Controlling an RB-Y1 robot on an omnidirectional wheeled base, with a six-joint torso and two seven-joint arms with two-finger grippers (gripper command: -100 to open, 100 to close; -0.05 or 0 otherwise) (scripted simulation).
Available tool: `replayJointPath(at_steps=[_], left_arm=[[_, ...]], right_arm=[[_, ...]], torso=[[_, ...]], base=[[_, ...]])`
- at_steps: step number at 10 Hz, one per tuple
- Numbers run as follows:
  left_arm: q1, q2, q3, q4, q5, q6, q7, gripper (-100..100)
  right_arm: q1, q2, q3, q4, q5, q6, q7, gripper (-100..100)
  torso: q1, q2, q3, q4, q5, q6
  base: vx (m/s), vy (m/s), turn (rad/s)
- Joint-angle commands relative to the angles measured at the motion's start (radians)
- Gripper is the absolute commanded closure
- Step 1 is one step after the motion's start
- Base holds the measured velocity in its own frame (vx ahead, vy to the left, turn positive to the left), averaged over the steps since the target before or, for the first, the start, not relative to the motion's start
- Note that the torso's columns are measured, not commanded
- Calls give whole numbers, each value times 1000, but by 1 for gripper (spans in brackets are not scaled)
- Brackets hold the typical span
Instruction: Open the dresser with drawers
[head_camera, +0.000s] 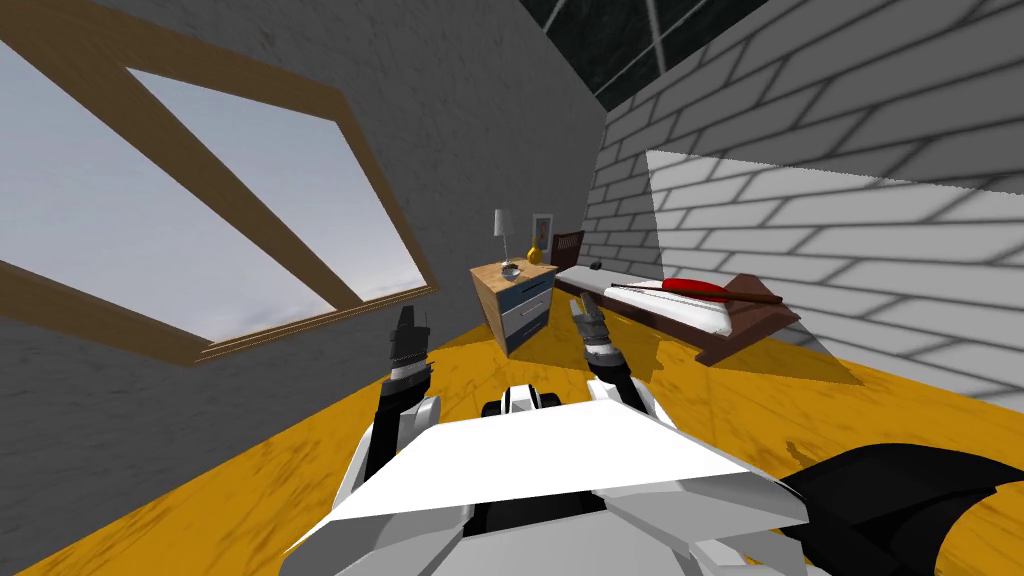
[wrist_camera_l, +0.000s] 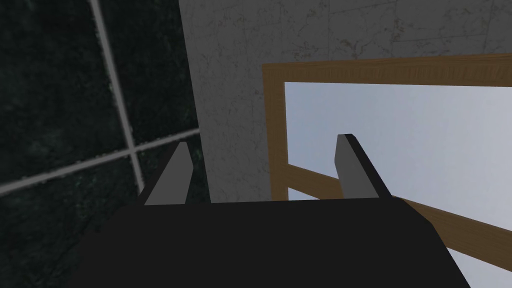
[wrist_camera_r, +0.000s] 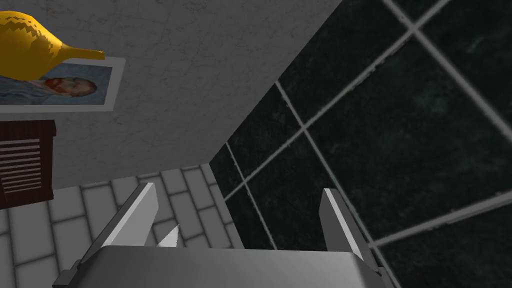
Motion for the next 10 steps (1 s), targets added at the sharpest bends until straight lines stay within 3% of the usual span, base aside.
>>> replayJointPath(at_steps=[1,2,4,9,10], left_arm=[[0,0,0,0,0,0,0,0],[0,0,0,0,0,0,0,0],[0,0,0,0,0,0,0,0],[0,0,0,0,0,0,0,0],[0,0,0,0,0,0,0,0]], right_arm=[[-7,-40,10,21,78,65,24,-100],[-7,-40,10,21,87,65,24,-100],[-9,-61,22,41,155,125,49,-100],[-11,-76,36,63,280,195,78,-100],[-12,-83,44,76,317,233,94,-100]], torso=[[0,1,-1,1,0,0],[0,1,-1,1,0,0],[2,3,0,2,1,0],[1,2,0,1,0,0],[1,2,0,2,0,0]], base=[[53,-35,138],[40,-21,43],[41,-20,143],[36,-24,99],[35,-32,140]])
